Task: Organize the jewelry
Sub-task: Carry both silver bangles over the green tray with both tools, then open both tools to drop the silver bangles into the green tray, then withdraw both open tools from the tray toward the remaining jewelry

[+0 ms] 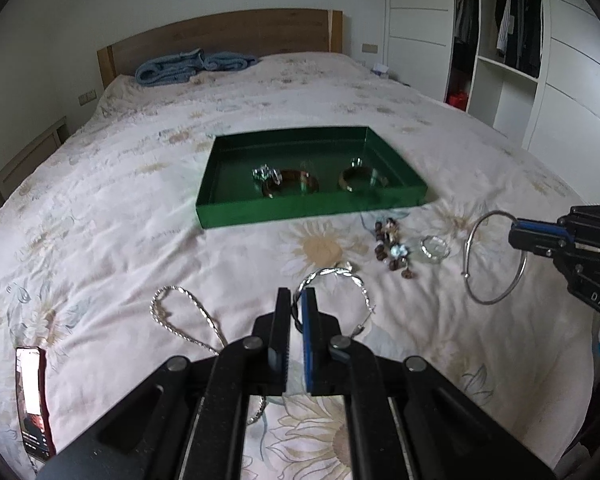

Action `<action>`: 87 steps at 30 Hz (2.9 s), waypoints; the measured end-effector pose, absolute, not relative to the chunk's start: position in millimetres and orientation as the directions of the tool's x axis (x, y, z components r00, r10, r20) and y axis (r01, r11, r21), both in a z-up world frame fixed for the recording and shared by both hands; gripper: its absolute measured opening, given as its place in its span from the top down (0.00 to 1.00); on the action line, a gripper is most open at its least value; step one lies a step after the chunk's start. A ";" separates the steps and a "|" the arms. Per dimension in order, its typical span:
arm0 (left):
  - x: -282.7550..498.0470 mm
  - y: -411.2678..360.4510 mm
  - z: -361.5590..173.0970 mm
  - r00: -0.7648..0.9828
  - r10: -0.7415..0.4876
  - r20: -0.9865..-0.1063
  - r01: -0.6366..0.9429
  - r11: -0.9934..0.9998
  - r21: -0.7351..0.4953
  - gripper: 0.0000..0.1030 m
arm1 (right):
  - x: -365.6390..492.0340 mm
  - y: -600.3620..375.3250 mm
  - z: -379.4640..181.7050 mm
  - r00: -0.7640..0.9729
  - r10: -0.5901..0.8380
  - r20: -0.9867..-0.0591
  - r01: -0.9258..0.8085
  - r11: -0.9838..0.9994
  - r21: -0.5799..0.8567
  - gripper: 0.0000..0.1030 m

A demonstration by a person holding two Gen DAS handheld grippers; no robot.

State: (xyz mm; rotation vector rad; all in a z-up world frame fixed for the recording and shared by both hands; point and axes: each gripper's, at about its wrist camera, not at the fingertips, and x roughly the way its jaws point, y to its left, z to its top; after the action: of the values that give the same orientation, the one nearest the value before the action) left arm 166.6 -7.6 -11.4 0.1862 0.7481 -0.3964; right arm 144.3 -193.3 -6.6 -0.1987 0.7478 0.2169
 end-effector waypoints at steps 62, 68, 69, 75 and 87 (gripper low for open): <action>420.8 -43.9 -79.7 0.609 -0.184 -0.772 0.193 0.978 -0.081 0.91 | 442.5 -219.4 -84.8 0.591 0.082 -0.803 -0.045 0.997 0.068 0.70; 403.4 -42.4 -53.0 0.664 -0.182 -0.726 0.208 0.977 -0.055 0.72 | 424.8 -225.9 -57.1 0.651 0.079 -0.755 -0.028 0.996 0.080 0.55; 402.3 -41.6 -49.7 0.666 -0.185 -0.723 0.208 0.976 -0.058 0.72 | 419.2 -227.3 -50.0 0.663 0.081 -0.744 -0.026 0.996 0.085 0.55; 375.7 -32.2 -19.0 0.696 -0.206 -0.688 0.212 0.974 -0.078 0.70 | 393.7 -229.4 -15.6 0.708 0.075 -0.702 -0.022 0.996 0.085 0.52; 278.6 -8.2 38.9 0.778 -0.226 -0.587 0.229 0.971 -0.071 0.68 | 293.5 -226.6 49.0 0.792 0.120 -0.598 -0.062 0.991 0.116 0.46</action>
State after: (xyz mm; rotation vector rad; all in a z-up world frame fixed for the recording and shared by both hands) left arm 278.6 -8.2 38.9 0.0048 0.6338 -0.2462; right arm 293.5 -226.6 49.0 0.0915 0.6493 0.0980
